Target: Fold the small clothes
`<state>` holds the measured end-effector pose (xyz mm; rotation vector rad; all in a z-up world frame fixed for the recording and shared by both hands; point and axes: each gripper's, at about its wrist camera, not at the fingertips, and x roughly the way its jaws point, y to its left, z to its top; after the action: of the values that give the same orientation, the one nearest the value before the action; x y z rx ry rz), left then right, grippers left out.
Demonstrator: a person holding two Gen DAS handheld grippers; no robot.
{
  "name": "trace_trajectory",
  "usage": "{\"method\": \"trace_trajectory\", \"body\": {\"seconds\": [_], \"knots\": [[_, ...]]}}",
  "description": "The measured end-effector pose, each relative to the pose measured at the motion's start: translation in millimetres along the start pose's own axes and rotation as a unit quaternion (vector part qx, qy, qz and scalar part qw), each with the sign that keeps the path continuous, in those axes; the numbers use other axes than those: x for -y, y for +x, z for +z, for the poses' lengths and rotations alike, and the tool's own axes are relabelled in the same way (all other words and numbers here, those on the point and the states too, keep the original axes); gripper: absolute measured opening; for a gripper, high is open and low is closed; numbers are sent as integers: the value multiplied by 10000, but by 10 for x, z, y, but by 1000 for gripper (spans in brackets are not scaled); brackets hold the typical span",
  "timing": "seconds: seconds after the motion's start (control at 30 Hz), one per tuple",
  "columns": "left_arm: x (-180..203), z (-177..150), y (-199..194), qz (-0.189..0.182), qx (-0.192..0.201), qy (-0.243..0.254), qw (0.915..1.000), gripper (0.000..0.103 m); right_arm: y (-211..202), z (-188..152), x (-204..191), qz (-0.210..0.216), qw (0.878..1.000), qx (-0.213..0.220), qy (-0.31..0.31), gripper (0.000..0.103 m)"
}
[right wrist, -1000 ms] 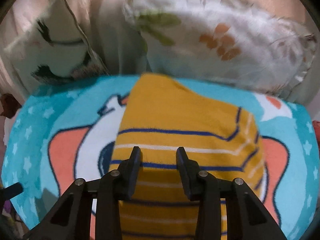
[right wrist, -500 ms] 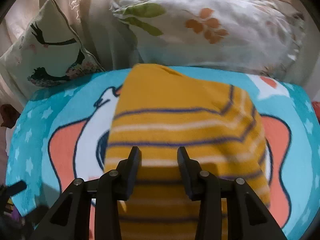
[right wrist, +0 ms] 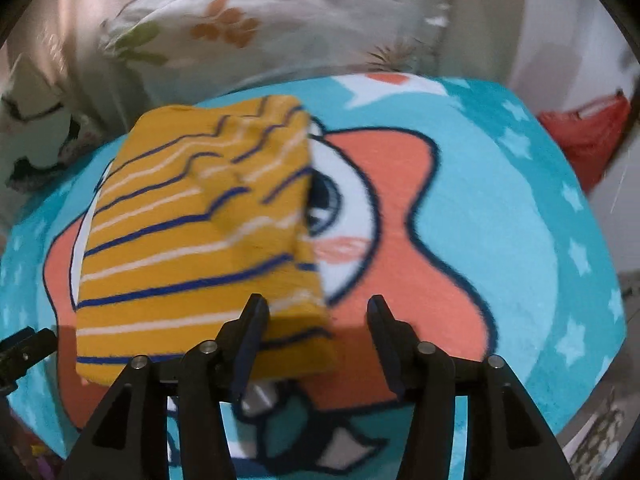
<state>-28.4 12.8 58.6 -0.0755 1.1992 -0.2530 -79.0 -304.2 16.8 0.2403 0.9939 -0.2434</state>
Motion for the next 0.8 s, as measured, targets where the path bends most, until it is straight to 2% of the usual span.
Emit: {"method": "trace_trajectory", "body": {"seconds": [0.13,0.4,0.8], "knots": [[151,-23,-19,115,-28,-46,9999,103,-103,-30,149,113,9998,128,-58,59],[608,-165,-45,294,-8,35,9996,103,-252,-45,217,155,9962,426,-744,61],[1121,-452,-55,195,6,-42,9998,103,-238,-136,489,487,9922,355,-1094,62]]}}
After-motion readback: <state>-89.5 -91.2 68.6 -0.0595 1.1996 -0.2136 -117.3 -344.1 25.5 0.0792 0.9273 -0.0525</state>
